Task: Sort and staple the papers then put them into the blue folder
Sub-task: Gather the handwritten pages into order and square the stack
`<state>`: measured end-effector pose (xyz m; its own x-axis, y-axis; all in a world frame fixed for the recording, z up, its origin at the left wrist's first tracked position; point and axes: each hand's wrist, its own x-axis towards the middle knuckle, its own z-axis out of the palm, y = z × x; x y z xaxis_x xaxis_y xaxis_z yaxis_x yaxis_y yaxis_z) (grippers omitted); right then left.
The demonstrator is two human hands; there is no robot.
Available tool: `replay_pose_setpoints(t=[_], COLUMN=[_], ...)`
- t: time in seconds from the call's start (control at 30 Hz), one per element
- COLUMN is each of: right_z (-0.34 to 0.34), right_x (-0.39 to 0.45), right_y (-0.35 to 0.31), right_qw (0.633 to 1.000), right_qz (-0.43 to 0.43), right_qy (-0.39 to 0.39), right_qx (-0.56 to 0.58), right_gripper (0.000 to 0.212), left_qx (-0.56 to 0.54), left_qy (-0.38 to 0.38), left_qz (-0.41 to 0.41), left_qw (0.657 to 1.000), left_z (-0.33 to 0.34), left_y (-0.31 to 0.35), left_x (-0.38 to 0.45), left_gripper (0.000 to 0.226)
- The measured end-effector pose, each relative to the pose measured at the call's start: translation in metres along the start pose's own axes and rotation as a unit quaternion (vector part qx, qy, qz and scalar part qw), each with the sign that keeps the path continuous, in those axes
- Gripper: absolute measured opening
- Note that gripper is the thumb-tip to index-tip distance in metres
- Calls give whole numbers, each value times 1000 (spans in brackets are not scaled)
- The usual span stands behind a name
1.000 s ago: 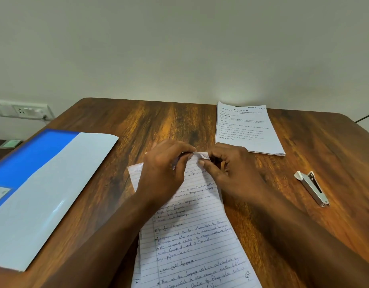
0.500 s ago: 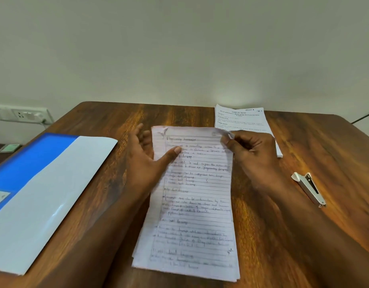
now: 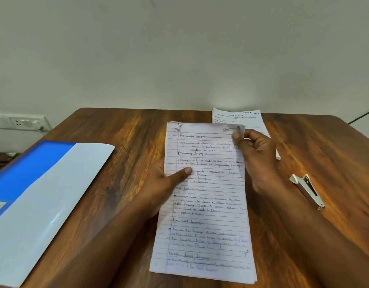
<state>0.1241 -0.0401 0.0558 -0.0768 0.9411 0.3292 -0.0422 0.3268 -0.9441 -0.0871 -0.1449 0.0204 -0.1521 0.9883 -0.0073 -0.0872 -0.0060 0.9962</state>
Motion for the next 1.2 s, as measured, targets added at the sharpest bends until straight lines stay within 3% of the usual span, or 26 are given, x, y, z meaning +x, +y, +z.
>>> replay_pose_setpoints(t=[0.23, 0.47, 0.53, 0.67, 0.77, 0.9, 1.03, 1.2], right_z=[-2, -1, 1, 3, 6, 12, 18, 23], right_x=[1, 2, -2, -12, -18, -20, -25, -38], right_y=[-1, -2, -4, -8, -6, 1, 0, -5], right_qw=[1000, 999, 999, 981, 973, 985, 993, 990], right_qz=[-7, 13, 31, 85, 77, 39, -49, -122], right_qy=[14, 33, -11, -176, -219, -169, -105, -76], right_qx=[-10, 17, 3, 8, 1, 10, 17, -7], right_gripper=[11, 12, 14, 17, 16, 12, 13, 12], left_qx=[7, 2, -16, -33, -50, -140, -102, -31], left_qy=[-12, 20, 62, 185, 214, 141, 88, 123], left_qz=[4, 21, 30, 82, 100, 112, 138, 234], left_qw=[1000, 1000, 997, 979, 970, 974, 981, 964], left_z=[-3, -4, -3, -6, -13, -16, -6, 7], left_y=[-1, 5, 7, 12, 14, 19, 20, 28], left_x=[0, -3, -3, -3, -3, -1, -7, -19], left_gripper=[39, 29, 27, 22, 24, 36, 28, 23])
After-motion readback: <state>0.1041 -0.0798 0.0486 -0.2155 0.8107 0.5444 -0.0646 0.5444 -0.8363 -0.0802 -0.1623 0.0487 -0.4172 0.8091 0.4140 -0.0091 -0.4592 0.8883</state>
